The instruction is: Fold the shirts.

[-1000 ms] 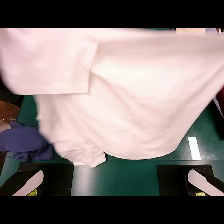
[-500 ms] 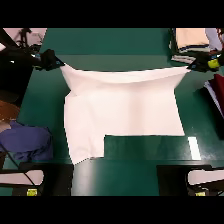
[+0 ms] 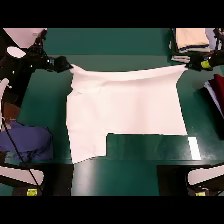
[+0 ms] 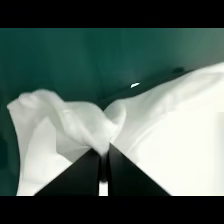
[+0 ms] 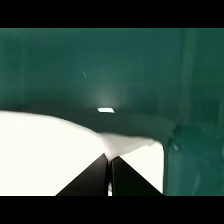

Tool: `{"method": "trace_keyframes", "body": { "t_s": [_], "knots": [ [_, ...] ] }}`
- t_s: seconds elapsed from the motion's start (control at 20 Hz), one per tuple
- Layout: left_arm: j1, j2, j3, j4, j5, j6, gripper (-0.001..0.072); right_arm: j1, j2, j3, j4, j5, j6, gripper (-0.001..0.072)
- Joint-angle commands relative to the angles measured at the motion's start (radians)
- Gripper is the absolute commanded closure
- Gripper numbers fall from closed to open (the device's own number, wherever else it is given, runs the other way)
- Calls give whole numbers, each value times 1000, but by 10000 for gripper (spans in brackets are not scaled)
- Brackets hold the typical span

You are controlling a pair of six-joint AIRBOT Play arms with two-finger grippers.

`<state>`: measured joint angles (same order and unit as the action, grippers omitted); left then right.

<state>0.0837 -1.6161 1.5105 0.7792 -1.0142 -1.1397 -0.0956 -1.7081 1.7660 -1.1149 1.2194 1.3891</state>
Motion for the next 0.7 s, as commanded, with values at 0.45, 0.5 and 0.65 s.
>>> {"method": "trace_keyframes", "body": {
  "t_s": [0.45,0.5,0.65],
  "knots": [
    [-5,-4,-185,215,-124,-60,681,25,113,-409,-123,-15,-11,695],
    [-5,-4,-185,216,-127,-93,679,25,113,-420,-98,-25,-11,694],
    [-2,-3,-183,217,-172,-160,90,22,112,-396,-53,-7,-10,337]
  ]
}}
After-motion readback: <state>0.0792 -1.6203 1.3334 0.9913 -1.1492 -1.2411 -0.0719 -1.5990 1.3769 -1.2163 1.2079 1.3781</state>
